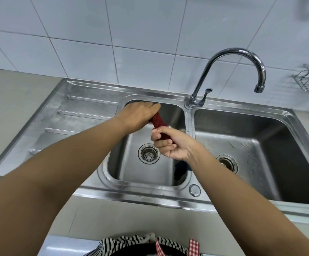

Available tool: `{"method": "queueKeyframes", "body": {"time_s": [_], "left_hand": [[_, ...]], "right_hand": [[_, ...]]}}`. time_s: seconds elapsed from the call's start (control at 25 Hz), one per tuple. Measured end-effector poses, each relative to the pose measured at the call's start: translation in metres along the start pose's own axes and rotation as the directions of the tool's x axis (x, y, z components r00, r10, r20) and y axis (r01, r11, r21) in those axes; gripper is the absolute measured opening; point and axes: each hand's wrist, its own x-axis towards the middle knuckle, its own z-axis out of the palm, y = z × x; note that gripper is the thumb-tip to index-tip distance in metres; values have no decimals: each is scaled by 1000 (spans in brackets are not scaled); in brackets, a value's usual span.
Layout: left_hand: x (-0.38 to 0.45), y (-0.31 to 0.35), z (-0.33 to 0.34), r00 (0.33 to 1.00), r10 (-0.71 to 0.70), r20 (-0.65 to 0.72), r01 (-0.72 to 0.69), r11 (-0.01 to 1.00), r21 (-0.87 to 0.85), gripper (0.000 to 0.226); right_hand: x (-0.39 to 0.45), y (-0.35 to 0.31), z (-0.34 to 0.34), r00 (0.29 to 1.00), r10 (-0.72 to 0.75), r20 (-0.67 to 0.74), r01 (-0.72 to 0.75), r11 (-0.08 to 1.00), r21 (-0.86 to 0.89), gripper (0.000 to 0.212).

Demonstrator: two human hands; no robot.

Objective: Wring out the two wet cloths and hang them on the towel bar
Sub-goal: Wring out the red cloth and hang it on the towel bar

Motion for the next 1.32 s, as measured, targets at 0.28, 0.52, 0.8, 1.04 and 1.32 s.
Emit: {"method": "queueKeyframes", "body": {"time_s": [0.28,0.52,0.8,1.04,1.32], "left_hand": [[2,0,-4,942,50,331,-107,982,155,16],[8,29,7,831,-113,545,151,988,-25,13],[-11,54,18,680,-200,706,734,195,-651,19],[-20,74,20,639,-128,759,669,-394,-630,26],[-24,62,36,649,-194,736,738,-78,-671,8]], "right_hand": [[16,-11,-12,889,-259,-377,-287,327,-900,31],[11,-7,-36,760,-633,-143,-493,-420,-762,29],[14,-16,-46,706,-701,99,-430,-536,-727,29],[21,-14,-48,637,-754,162,-379,-489,-786,14],[24,-4,-47,710,-704,22,-397,-425,-813,21]]}}
